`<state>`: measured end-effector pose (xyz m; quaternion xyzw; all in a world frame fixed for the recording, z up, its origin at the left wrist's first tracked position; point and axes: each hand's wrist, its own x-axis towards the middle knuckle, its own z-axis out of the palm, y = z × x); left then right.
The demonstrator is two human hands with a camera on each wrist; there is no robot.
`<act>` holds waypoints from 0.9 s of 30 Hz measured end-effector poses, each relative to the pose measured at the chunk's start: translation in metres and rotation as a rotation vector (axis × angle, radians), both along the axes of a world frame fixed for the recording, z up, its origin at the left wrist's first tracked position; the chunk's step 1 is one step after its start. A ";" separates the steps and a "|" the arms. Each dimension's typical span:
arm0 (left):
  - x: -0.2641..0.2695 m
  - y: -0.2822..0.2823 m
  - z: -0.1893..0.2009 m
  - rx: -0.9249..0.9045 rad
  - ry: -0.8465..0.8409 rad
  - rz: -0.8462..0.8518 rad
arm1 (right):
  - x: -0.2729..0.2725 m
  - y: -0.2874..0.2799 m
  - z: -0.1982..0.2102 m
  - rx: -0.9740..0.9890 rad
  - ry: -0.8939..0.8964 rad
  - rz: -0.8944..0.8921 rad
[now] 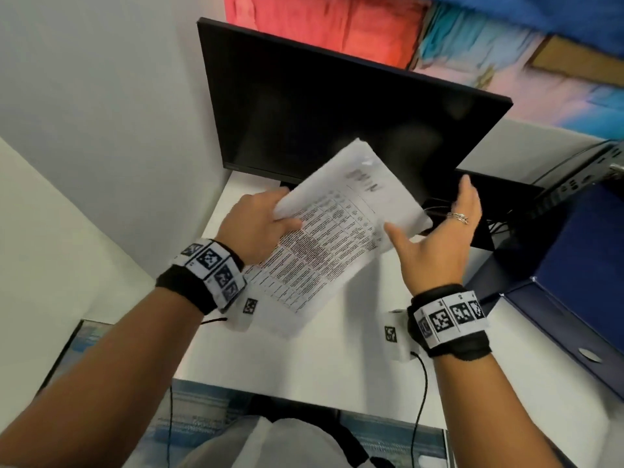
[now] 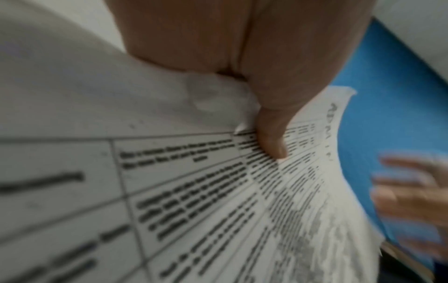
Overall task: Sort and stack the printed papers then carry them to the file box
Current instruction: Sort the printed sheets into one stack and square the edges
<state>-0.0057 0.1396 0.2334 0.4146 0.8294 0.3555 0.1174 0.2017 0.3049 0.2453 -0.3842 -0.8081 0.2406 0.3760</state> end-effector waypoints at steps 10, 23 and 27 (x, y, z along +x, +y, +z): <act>0.019 -0.008 -0.035 0.443 -0.412 0.222 | -0.013 -0.018 -0.020 -0.597 0.441 0.302; 0.033 -0.013 -0.020 0.762 -0.410 0.162 | -0.016 -0.039 -0.014 -0.523 0.563 0.255; 0.034 0.002 -0.002 0.820 -0.318 0.283 | -0.026 -0.041 -0.002 -0.465 0.635 0.182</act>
